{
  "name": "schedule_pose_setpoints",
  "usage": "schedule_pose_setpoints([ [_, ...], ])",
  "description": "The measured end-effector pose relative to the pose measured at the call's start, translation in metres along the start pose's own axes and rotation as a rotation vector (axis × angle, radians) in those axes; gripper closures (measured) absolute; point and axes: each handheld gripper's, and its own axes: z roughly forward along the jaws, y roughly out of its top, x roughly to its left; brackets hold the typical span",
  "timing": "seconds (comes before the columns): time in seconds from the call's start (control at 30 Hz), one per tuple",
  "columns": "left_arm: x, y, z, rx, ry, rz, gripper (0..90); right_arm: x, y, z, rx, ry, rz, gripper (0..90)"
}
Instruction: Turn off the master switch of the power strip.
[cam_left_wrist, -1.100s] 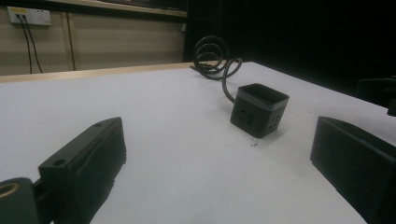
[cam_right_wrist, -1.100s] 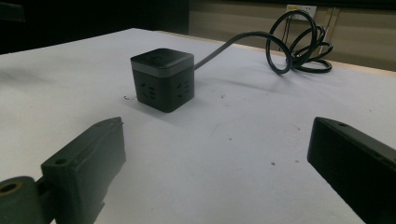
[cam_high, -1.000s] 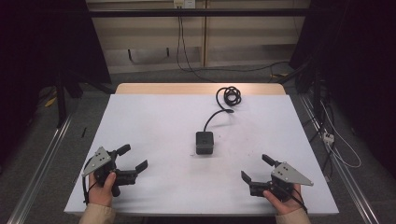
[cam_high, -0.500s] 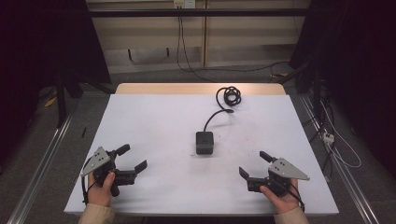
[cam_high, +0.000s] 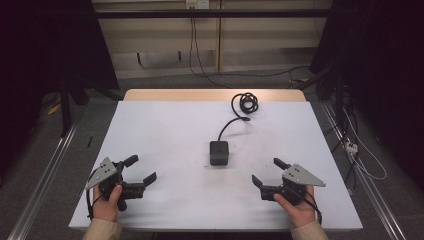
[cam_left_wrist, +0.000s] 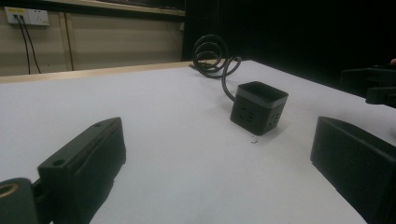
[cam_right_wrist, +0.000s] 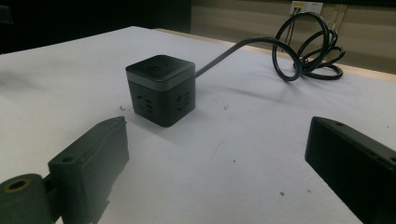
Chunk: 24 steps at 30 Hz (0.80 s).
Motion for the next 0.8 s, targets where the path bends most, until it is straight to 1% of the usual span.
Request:
schedule_pose_setpoints([
  [0.27,0.0,0.0,0.001,0.001,-0.003,0.002,3.1,0.001,0.004,0.007,0.003,0.013,0.008,6.6],
  [0.33,0.0,0.0,0.001,-0.001,-0.002,-0.003,3.1,0.001,0.005,0.009,0.006,0.016,0.007,6.7],
  [0.37,0.0,0.0,0.001,0.005,0.0,0.001,3.1,0.001,0.006,0.011,0.006,0.016,0.006,6.8],
  [0.5,0.001,0.0,0.001,0.0,-0.003,0.002,3.0,0.002,0.007,0.015,0.014,0.018,0.004,7.7],
  [0.8,0.001,0.0,0.001,-0.003,-0.005,-0.002,3.1,0.003,0.011,0.023,0.018,0.027,0.001,7.7],
])
